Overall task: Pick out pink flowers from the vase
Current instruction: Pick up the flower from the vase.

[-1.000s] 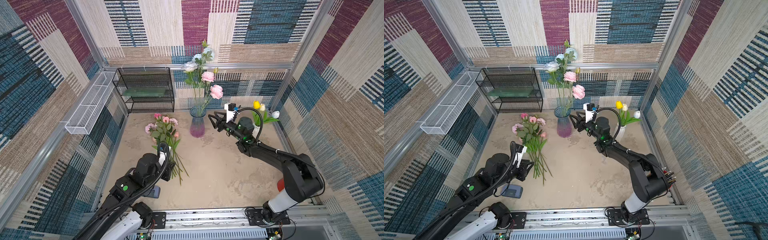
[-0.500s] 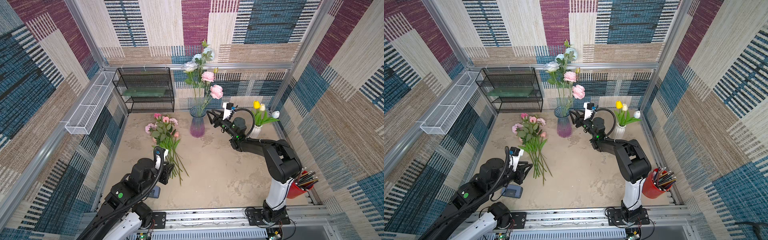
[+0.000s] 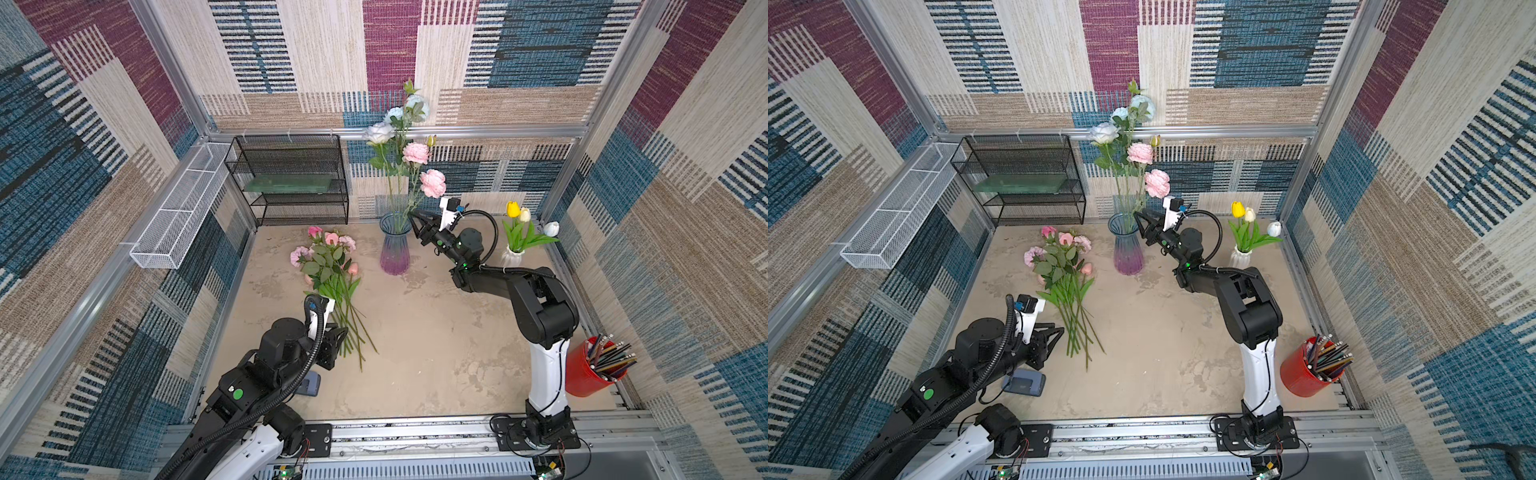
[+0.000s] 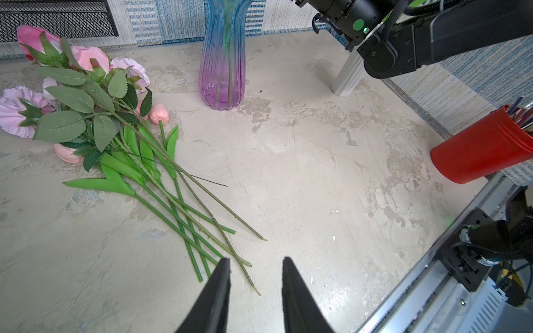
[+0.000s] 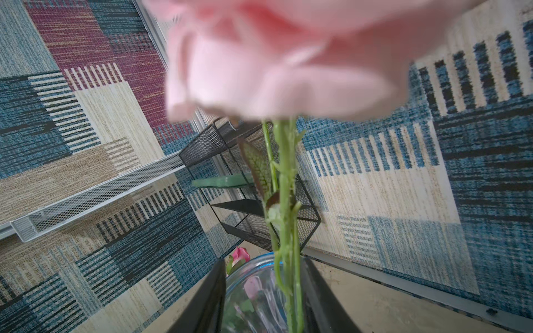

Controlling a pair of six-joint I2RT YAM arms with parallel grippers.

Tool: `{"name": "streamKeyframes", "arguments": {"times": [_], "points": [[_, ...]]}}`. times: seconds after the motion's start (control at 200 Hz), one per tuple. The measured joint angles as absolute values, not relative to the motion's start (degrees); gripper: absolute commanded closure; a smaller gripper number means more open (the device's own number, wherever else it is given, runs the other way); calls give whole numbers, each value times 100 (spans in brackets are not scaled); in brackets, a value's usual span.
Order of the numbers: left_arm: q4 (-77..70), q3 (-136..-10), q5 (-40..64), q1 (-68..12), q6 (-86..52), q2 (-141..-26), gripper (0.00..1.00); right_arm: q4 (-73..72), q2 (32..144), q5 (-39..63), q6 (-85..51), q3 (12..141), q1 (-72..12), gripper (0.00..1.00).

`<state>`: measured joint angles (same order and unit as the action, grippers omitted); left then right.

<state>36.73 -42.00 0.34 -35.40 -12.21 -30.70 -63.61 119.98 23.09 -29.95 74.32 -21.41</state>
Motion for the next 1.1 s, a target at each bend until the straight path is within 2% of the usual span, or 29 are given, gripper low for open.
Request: {"name": "streamKeyframes", "arguments": {"times": [0.25,0.506,0.566,0.641,0.806,1.102], "points": [[3671,-4176,25,-3538,-1201,-3068,67,-6740,12514,2451,-3483,7747,-2029,76],[3671,-4163,25,-3535,-1181,-3081,67,-6884,12663,2709,-3616,8082,-2073,77],[3671,-4163,25,-3535,-1181,-3085,67,-6862,12665,2805,-3590,8154,-2112,81],[3671,-4163,25,-3538,-1181,-3100,67,-6825,12685,2829,-3564,8239,-2141,90],[3671,-4156,23,-3538,-1175,-3107,67,-6759,12704,2891,-3546,8346,-2115,96],[3671,-4154,25,-3538,-1135,-3094,67,-6418,12158,2895,-3146,8239,-2115,98]]}}
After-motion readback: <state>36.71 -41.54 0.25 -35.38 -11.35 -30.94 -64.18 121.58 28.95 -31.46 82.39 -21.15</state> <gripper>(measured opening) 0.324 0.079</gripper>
